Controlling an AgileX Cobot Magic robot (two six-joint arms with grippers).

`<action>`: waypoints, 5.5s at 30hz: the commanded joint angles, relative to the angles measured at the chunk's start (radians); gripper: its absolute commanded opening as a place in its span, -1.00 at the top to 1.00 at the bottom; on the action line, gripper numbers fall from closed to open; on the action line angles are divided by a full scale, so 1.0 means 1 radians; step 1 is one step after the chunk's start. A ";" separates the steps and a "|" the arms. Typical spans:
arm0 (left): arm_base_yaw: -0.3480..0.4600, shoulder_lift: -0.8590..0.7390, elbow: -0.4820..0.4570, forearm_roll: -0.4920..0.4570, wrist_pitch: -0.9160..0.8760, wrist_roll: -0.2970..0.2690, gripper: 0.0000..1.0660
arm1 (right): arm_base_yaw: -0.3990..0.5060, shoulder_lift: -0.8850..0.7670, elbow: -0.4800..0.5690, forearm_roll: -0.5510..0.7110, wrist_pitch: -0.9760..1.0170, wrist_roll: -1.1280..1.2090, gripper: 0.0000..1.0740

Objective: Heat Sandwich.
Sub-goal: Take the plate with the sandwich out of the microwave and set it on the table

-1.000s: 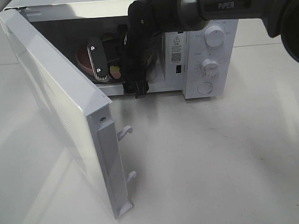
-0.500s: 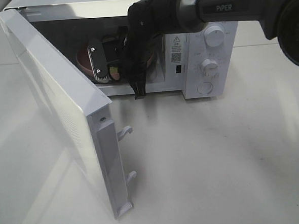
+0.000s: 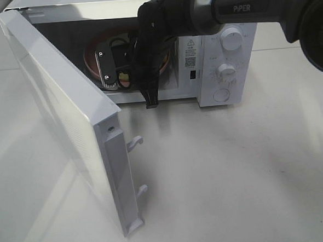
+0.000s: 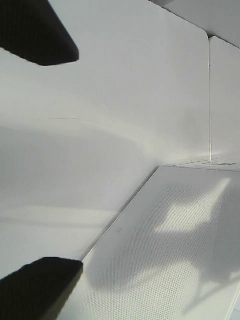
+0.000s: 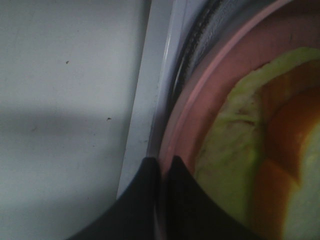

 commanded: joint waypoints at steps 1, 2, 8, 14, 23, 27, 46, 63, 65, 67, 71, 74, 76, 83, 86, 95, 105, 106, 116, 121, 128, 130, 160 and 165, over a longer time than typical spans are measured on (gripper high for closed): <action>0.001 -0.028 0.003 0.003 -0.008 -0.005 -0.86 | 0.002 0.000 0.000 0.010 0.040 -0.030 1.00; 0.001 -0.028 0.003 0.003 -0.008 -0.005 -0.86 | 0.002 0.000 0.000 0.019 0.046 -0.038 1.00; 0.001 -0.028 0.003 0.003 -0.008 -0.005 -0.86 | 0.002 -0.004 0.000 0.033 0.101 -0.099 1.00; 0.001 -0.028 0.003 0.003 -0.008 -0.005 -0.86 | 0.002 -0.066 0.067 0.092 0.122 -0.261 1.00; 0.001 -0.028 0.003 0.003 -0.008 -0.005 -0.86 | 0.001 -0.147 0.151 0.113 0.102 -0.345 1.00; 0.001 -0.028 0.003 0.003 -0.008 -0.005 -0.86 | 0.001 -0.184 0.178 0.140 0.107 -0.372 1.00; 0.001 -0.028 0.003 0.003 -0.008 -0.005 -0.86 | -0.019 -0.342 0.369 0.214 0.118 -0.475 1.00; 0.001 -0.028 0.003 0.003 -0.008 -0.005 -0.86 | -0.019 -0.506 0.580 0.212 0.086 -0.470 1.00; 0.001 -0.028 0.003 0.003 -0.008 -0.005 -0.86 | -0.019 -0.522 0.603 0.212 0.085 -0.469 1.00; 0.001 -0.028 0.003 0.003 -0.008 -0.005 -0.86 | -0.019 -0.541 0.626 0.212 0.083 -0.468 1.00; 0.001 -0.028 0.003 0.003 -0.008 -0.005 -0.86 | -0.019 -0.589 0.682 0.208 0.063 -0.459 1.00; 0.001 -0.028 0.003 0.003 -0.008 -0.005 -0.86 | -0.019 -0.621 0.718 0.206 0.060 -0.455 1.00; 0.001 -0.028 0.003 0.003 -0.008 -0.005 -0.86 | -0.019 -0.652 0.751 0.206 0.053 -0.449 1.00; 0.001 -0.028 0.003 0.003 -0.008 -0.005 -0.86 | -0.019 -0.719 0.828 0.183 0.040 -0.406 1.00; 0.001 -0.028 0.003 0.003 -0.008 -0.005 -0.86 | -0.019 -0.752 0.868 0.170 0.039 -0.384 1.00; 0.001 -0.028 0.003 0.003 -0.008 -0.005 -0.86 | -0.019 -0.875 0.986 0.151 0.040 -0.322 0.99; 0.001 -0.028 0.003 0.003 -0.008 -0.005 -0.86 | -0.019 -1.008 1.149 0.103 0.040 -0.210 0.99; 0.001 -0.028 0.003 0.003 -0.008 -0.005 -0.86 | -0.019 -1.037 1.185 0.090 0.039 -0.184 0.99; 0.001 -0.028 0.003 0.003 -0.008 -0.005 -0.86 | -0.019 -1.175 1.320 0.031 0.040 -0.008 0.99; 0.001 -0.028 0.003 0.003 -0.008 -0.005 -0.86 | -0.019 -1.227 1.372 -0.053 0.042 0.166 0.99; 0.001 -0.028 0.003 0.003 -0.008 -0.005 -0.86 | -0.019 -1.245 1.399 -0.167 0.083 0.469 0.98; 0.001 -0.028 0.003 0.003 -0.008 -0.005 -0.86 | -0.019 -1.245 1.404 -0.202 0.094 0.564 0.99; 0.001 -0.028 0.003 0.003 -0.008 -0.005 -0.86 | -0.019 -1.231 1.398 -0.480 0.243 1.440 0.99; 0.001 -0.028 0.003 0.003 -0.008 -0.005 -0.86 | -0.088 -1.184 1.365 -0.507 0.239 1.459 0.99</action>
